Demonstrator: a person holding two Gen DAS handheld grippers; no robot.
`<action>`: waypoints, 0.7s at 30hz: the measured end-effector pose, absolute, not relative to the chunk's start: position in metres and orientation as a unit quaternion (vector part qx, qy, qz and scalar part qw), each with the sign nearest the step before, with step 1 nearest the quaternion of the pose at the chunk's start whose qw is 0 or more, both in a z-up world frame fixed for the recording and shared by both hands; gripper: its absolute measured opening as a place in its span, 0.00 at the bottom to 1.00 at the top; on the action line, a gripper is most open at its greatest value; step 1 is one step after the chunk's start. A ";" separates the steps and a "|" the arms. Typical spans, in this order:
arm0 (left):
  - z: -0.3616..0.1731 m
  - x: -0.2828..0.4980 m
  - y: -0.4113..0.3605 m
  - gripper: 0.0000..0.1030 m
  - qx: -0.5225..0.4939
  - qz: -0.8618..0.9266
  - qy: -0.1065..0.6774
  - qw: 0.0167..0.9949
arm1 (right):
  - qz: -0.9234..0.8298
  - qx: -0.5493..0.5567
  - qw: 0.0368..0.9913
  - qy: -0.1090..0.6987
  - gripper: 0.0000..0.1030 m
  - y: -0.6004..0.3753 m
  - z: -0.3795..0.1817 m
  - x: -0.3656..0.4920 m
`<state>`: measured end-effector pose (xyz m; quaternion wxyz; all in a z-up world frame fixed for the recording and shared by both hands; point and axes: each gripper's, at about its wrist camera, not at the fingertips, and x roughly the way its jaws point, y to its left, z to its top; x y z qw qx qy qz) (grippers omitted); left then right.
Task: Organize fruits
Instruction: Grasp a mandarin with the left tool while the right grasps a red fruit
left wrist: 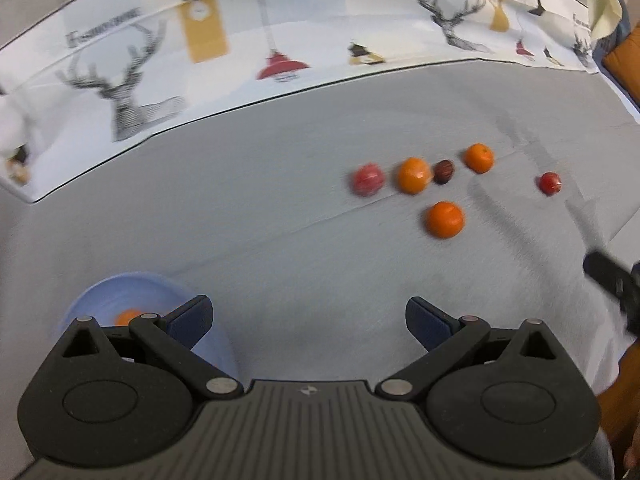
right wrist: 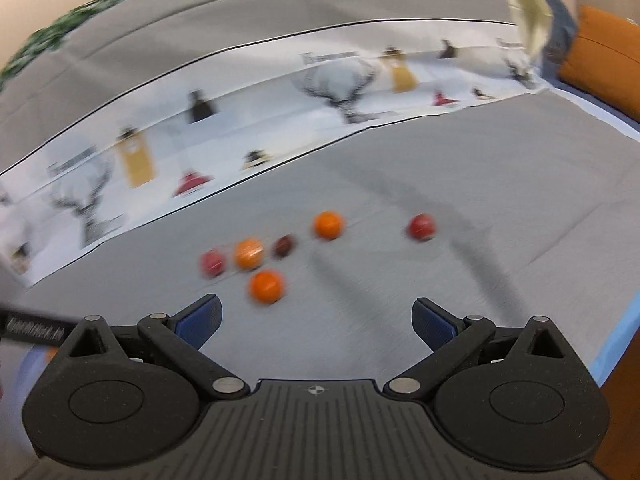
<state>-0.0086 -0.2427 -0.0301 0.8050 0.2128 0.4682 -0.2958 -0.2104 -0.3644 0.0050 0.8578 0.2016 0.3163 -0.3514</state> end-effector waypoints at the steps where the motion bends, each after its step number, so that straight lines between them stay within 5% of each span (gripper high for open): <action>1: -0.037 -0.009 -0.256 1.00 0.215 -0.300 0.467 0.803 | -0.364 0.202 0.852 0.317 0.98 -0.380 -0.001 -0.208; 15: -0.128 -0.013 -0.390 1.00 0.247 -0.344 0.443 0.790 | -0.430 0.159 0.824 0.333 0.98 -0.521 -0.110 -0.153; 21: -0.143 -0.008 -0.387 1.00 0.221 -0.347 0.427 0.805 | -0.427 0.142 0.826 0.339 0.99 -0.523 -0.127 -0.150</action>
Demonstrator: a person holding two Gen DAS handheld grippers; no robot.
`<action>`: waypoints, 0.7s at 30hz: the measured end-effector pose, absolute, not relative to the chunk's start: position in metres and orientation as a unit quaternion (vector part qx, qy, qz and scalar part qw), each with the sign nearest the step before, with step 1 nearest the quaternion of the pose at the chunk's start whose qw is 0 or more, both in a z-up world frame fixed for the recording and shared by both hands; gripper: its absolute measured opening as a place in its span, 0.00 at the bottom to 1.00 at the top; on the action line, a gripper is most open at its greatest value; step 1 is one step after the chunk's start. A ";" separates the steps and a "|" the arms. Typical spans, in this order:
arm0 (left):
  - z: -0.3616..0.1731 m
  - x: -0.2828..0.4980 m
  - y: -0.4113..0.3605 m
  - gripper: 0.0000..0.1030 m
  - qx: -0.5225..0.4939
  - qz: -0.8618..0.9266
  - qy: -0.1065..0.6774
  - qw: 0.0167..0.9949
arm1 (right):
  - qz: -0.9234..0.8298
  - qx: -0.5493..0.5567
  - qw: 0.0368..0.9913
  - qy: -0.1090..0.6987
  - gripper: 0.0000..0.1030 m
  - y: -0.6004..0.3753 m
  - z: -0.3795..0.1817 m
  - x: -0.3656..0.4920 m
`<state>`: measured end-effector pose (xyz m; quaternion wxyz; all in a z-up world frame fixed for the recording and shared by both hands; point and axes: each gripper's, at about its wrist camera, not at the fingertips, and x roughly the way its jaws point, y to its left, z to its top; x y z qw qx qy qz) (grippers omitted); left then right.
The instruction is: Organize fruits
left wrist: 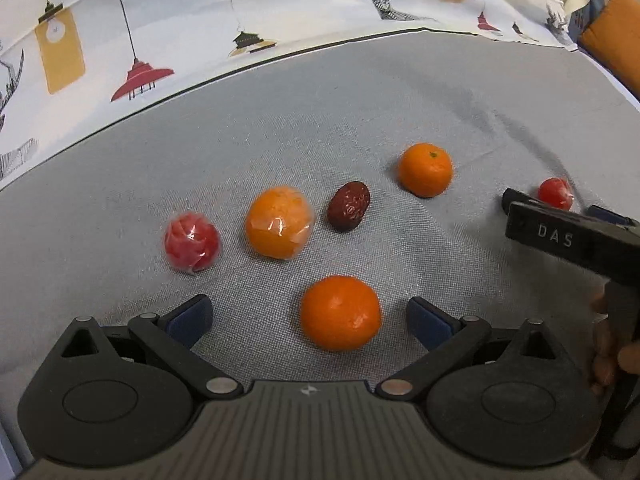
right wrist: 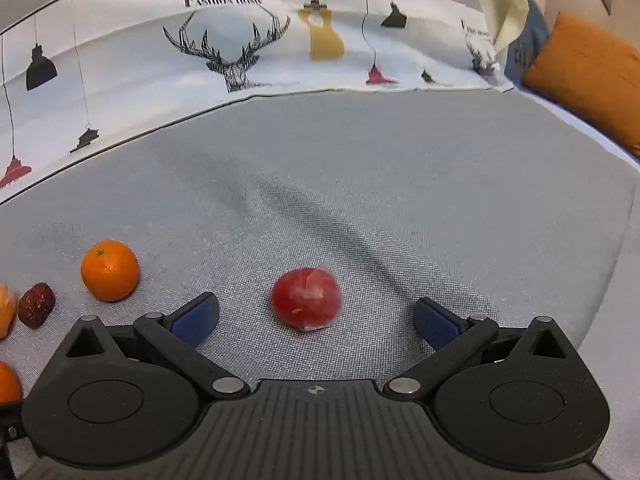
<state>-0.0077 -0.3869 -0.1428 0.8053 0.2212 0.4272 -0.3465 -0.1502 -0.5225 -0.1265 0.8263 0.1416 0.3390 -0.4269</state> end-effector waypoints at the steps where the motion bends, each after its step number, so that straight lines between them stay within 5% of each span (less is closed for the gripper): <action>1: -0.144 -0.009 -0.387 1.00 0.224 -0.347 0.423 0.806 | -0.426 0.145 0.827 0.337 0.99 -0.523 -0.127 -0.151; 5: -0.142 -0.009 -0.388 1.00 0.225 -0.339 0.431 0.806 | -0.427 0.139 0.827 0.339 0.99 -0.521 -0.127 -0.150; 6: -0.141 -0.010 -0.387 0.92 0.223 -0.340 0.431 0.806 | -0.426 0.139 0.827 0.339 0.96 -0.521 -0.126 -0.150; 8: -0.129 -0.018 -0.385 0.49 0.221 -0.361 0.406 0.810 | -0.419 0.134 0.835 0.330 0.62 -0.516 -0.119 -0.153; 9: -0.124 -0.022 -0.386 0.38 0.234 -0.373 0.400 0.804 | -0.414 0.133 0.837 0.332 0.33 -0.515 -0.115 -0.153; 21: -0.055 -0.054 -0.335 0.38 0.237 -0.389 0.345 0.820 | -0.431 0.150 0.840 0.294 0.33 -0.488 -0.053 -0.191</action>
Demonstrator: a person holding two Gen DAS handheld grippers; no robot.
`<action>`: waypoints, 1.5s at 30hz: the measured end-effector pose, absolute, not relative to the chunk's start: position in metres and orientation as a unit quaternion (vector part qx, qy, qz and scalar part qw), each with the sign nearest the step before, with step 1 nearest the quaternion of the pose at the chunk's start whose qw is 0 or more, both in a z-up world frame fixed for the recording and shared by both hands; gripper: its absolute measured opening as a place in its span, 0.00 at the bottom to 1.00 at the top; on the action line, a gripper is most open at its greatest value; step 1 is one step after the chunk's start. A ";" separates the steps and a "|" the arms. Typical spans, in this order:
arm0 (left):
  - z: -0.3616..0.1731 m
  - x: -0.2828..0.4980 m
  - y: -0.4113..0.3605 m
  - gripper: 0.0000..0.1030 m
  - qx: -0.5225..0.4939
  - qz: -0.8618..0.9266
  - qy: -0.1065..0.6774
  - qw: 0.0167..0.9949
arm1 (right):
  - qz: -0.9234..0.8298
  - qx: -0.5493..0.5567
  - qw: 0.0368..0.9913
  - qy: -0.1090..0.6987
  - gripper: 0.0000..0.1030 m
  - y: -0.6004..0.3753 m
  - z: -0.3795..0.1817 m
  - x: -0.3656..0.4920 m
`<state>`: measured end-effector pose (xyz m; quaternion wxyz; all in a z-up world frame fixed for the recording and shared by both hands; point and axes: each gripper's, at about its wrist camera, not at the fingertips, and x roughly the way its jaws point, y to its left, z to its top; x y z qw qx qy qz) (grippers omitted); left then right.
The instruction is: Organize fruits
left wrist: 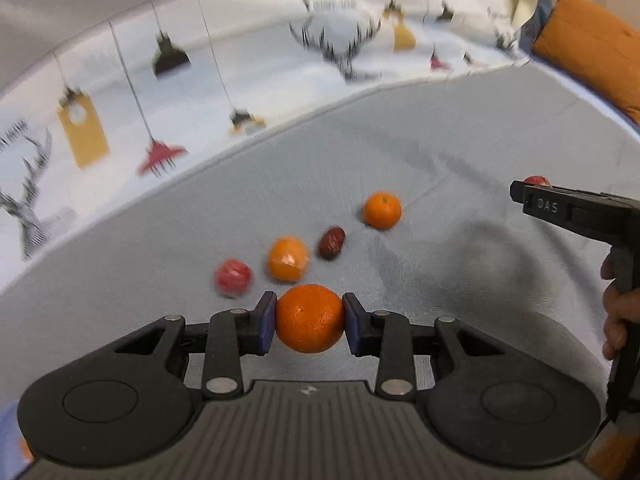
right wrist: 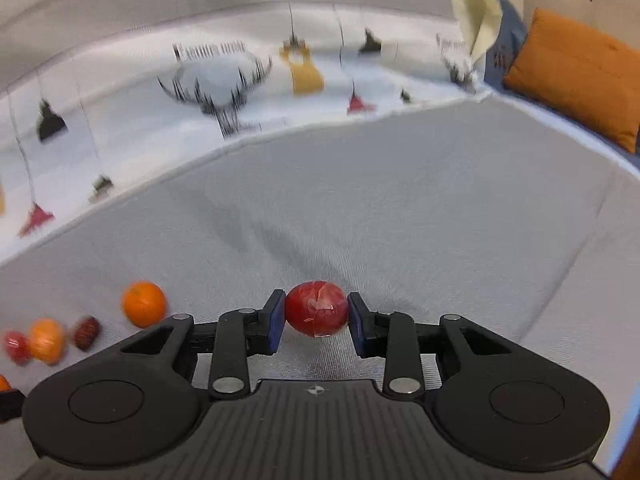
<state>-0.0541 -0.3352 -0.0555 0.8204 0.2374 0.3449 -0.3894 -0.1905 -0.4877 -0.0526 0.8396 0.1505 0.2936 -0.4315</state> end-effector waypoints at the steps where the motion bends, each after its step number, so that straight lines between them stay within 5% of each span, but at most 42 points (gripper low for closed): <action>1: -0.046 -0.058 -0.325 0.38 0.238 -0.390 0.340 0.822 | -0.427 0.146 0.846 0.284 0.33 -0.479 -0.042 -0.196; 10: 0.027 -0.089 -0.204 0.38 0.270 -0.350 0.354 0.824 | -0.312 0.165 0.907 0.230 0.33 -0.351 0.035 -0.210; 24: 0.094 -0.160 0.009 0.38 0.178 -0.255 0.393 0.865 | -0.115 0.159 0.934 0.298 0.33 -0.147 0.078 -0.242; 45: 0.122 -0.214 0.086 0.38 0.108 -0.243 0.364 0.893 | -0.073 0.095 0.949 0.290 0.33 -0.063 0.107 -0.293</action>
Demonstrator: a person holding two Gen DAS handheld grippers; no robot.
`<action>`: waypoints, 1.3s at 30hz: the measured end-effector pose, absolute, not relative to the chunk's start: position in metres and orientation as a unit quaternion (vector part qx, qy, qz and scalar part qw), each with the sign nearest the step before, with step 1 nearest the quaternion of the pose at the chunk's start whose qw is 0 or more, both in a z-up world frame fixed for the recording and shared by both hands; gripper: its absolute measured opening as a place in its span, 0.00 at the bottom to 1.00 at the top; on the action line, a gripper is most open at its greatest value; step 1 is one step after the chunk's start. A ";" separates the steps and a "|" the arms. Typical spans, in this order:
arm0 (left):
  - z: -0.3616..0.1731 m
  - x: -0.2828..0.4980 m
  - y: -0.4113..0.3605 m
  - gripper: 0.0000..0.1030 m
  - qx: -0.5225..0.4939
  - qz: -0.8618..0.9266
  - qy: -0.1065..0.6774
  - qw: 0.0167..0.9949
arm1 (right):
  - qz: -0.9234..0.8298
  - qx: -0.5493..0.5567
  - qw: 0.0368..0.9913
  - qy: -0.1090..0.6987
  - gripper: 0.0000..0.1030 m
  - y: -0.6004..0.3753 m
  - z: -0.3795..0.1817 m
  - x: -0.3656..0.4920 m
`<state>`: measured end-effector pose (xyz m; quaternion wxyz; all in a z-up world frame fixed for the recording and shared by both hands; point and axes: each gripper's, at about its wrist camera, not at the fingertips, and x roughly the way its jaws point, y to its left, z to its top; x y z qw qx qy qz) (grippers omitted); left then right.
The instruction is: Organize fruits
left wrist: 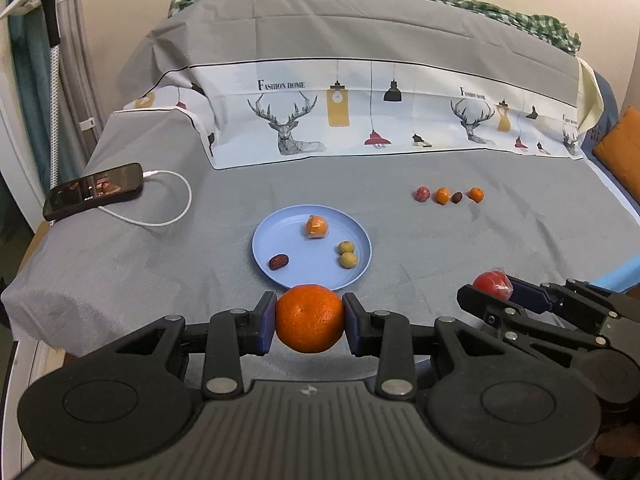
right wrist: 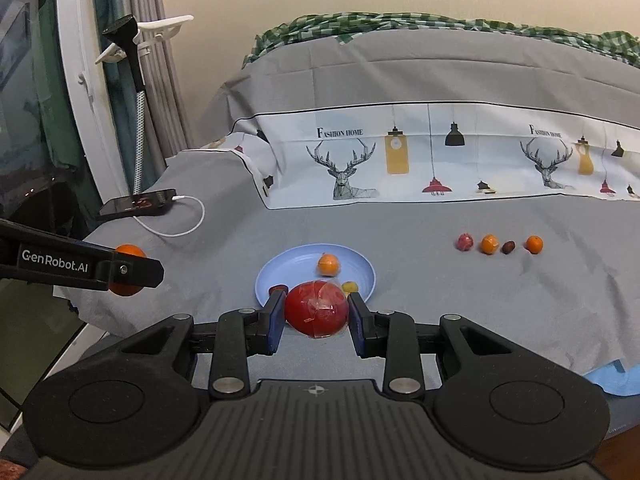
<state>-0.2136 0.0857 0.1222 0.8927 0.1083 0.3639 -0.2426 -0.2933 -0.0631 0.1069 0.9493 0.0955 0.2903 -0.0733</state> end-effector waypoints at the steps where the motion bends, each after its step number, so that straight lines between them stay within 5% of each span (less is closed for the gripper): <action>1: 0.122 -0.213 0.087 0.38 0.108 -0.242 0.366 0.892 | -0.071 0.097 0.949 0.291 0.33 -0.063 0.106 -0.291; 20: 0.100 -0.106 0.065 0.38 0.104 -0.219 0.398 0.885 | -0.067 0.085 0.932 0.345 0.33 -0.073 0.074 -0.219; 39: 0.024 0.000 0.017 0.38 0.140 -0.183 0.459 0.858 | -0.057 0.110 0.911 0.394 0.33 -0.112 0.015 -0.104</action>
